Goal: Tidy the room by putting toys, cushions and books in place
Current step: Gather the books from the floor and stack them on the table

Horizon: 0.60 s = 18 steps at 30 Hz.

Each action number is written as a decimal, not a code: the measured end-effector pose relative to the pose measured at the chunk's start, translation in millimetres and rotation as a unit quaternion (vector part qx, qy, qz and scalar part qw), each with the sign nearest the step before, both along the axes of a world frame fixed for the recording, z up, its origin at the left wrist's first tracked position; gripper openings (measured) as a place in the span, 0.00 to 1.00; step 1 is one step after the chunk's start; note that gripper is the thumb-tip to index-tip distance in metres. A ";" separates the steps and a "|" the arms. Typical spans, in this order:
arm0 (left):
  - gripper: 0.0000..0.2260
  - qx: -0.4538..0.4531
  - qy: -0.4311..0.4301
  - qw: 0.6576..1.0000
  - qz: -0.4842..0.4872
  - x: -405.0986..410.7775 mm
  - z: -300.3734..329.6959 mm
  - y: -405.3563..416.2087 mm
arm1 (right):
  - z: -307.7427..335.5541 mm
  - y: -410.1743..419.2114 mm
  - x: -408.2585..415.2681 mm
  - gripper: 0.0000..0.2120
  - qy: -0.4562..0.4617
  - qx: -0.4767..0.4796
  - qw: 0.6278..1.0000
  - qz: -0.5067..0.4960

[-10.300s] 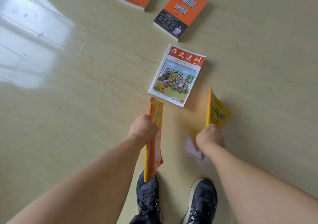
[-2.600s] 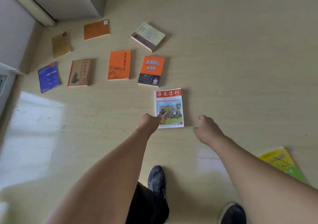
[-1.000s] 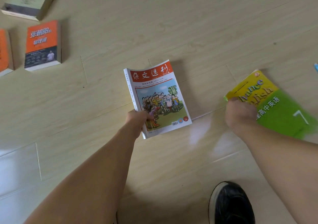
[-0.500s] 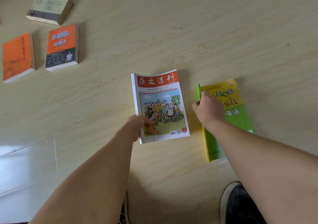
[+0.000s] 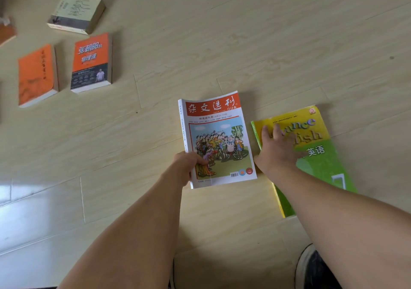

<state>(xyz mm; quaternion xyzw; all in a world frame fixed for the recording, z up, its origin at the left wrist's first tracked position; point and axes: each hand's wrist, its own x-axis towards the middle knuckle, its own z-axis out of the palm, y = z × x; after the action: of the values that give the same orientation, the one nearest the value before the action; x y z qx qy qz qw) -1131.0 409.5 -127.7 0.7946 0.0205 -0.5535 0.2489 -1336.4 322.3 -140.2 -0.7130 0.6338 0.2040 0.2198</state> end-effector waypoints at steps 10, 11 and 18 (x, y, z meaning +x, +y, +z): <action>0.21 0.000 0.006 1.000 -0.006 1.7 1.5 -3.6 | -6.5 8.3 -5.0 0.41 -0.009 0.012 0.999 -0.036; 0.21 -0.002 0.002 1.000 -0.005 1.4 1.2 -3.3 | -6.0 7.5 -5.4 0.39 -0.007 0.004 0.999 -0.031; 0.18 -0.011 -0.006 1.000 -0.011 0.6 5.7 -2.8 | 1.0 1.5 1.1 0.33 -0.022 -0.043 0.998 -0.029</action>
<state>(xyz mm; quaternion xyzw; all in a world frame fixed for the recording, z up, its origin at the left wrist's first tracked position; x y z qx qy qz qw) -1130.4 406.7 -122.0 0.7951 0.0050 -0.5518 0.2515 -1335.4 323.7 -139.2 -0.7073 0.6575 0.1544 0.2086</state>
